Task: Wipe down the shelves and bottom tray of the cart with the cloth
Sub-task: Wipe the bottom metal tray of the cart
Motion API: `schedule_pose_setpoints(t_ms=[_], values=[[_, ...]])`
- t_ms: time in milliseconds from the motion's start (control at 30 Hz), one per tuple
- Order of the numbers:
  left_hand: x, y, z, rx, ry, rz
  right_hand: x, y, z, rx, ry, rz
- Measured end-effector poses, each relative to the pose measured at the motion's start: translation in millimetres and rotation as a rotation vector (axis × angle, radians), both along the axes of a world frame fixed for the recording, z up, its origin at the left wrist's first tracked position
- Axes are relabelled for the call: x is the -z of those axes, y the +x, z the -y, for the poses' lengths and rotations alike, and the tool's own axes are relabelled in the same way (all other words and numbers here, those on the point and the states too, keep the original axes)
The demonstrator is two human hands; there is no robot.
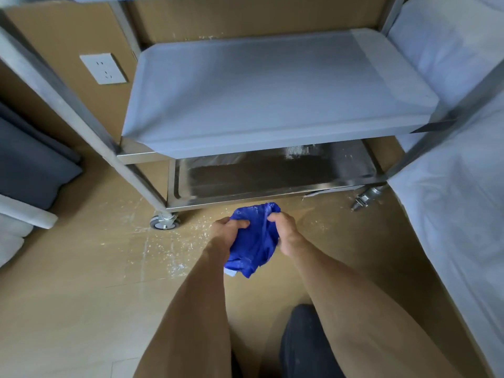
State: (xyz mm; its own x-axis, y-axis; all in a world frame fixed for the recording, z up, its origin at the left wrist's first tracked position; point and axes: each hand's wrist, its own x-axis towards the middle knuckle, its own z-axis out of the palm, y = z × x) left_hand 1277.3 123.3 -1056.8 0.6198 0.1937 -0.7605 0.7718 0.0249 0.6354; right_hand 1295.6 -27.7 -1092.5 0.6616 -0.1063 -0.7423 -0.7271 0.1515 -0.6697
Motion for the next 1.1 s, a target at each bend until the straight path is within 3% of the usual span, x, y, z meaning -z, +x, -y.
schedule_pose_setpoints(t_ms=[233,367,533,633,667,833,1000,1100], values=[[-1,8,18,-0.16,-0.159,0.049,2,-6,13,-0.183,0.092,-0.064],[19,16,10,-0.213,-0.292,-0.008,6,3,14,-0.041,0.097,-0.067],[19,4,13,-0.058,-0.076,-0.096,9,-1,18,0.252,0.278,-0.134],[16,3,24,0.237,0.241,0.117,4,-3,20,0.26,0.339,-0.128],[17,4,26,0.309,0.26,0.178,1,-2,19,0.274,0.348,-0.118],[10,5,42,0.319,0.147,0.288,-10,7,20,0.25,0.262,-0.084],[25,0,44,0.264,0.167,0.195,2,12,20,0.125,0.118,-0.091],[24,4,49,0.188,-0.015,0.208,-7,7,23,0.214,0.147,-0.091]])
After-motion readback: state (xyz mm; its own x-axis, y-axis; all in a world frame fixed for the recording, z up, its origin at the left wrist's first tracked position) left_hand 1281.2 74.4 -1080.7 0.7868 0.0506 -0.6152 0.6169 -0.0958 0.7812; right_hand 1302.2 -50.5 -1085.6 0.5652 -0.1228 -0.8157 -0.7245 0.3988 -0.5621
